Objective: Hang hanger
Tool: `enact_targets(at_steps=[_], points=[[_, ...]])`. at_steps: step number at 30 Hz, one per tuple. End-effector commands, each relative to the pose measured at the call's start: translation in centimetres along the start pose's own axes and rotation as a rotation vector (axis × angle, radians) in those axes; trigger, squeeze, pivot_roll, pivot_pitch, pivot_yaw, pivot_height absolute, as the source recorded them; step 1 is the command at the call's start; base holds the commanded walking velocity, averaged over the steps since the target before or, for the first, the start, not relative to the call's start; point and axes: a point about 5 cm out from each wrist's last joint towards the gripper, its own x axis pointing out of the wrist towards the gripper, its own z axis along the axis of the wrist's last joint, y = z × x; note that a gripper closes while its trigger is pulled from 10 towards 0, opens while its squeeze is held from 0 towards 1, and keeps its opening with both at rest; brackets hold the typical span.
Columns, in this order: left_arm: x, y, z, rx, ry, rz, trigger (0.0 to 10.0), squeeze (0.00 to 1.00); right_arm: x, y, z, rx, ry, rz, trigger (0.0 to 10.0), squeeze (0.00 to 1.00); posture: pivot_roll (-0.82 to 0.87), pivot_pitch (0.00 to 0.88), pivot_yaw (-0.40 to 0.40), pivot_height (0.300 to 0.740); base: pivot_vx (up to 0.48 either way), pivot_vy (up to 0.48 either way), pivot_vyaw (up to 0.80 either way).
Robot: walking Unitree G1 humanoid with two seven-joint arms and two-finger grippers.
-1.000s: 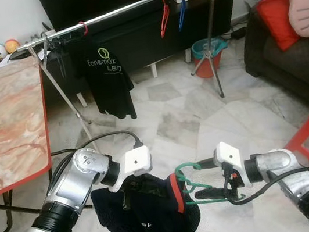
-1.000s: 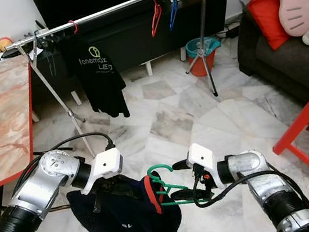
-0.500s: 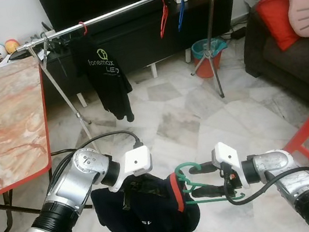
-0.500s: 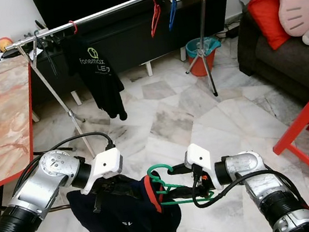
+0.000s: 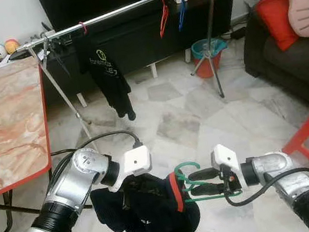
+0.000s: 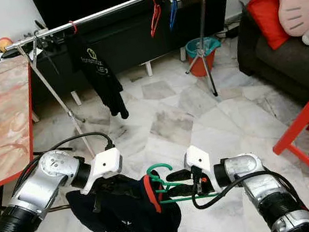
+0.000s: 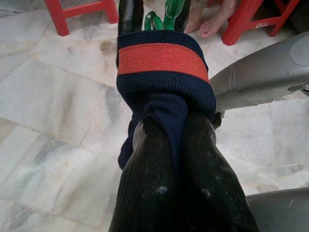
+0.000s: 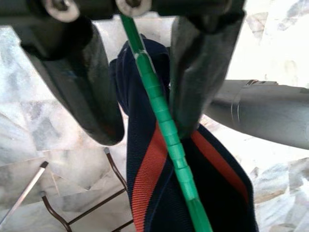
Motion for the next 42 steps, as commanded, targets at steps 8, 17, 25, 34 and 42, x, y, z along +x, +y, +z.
enact_targets(at_steps=[8, 17, 25, 34, 42], points=[[-0.8, 0.9, 0.7, 0.071, 0.016, 0.039, 10.0, 0.00, 0.0, -0.3, 0.3, -0.006, -0.018, -0.012, 0.0, 0.00, 0.03, 0.000, 0.086, 0.740, 0.000, 0.000, 0.00], [-1.1, 1.3, 0.7, 0.092, 0.024, 0.063, 10.0, 0.00, 0.4, -0.2, 0.1, -0.001, -0.016, -0.013, 0.0, 0.00, 0.04, 0.000, 0.086, 0.740, 0.000, 0.000, 0.00], [-1.3, 1.4, 0.8, 0.095, 0.028, 0.064, 10.0, 0.00, 0.5, -0.4, 0.2, -0.011, -0.006, -0.029, 0.0, 0.00, 0.04, 0.000, 0.083, 0.740, 0.000, 0.000, 0.00], [-1.4, 1.6, 0.8, 0.091, 0.022, 0.063, 10.0, 1.00, 0.7, -0.5, 0.2, -0.021, 0.004, -0.049, 0.0, 0.00, 0.04, 0.000, 0.083, 0.740, 0.000, 0.000, 0.00], [-1.5, 2.0, 1.2, 0.104, 0.013, 0.092, 10.0, 1.00, 1.1, -1.0, 0.0, -0.043, 0.022, -0.144, 0.0, 0.00, 0.05, 0.000, 0.082, 0.740, 0.000, 0.000, 0.00]])
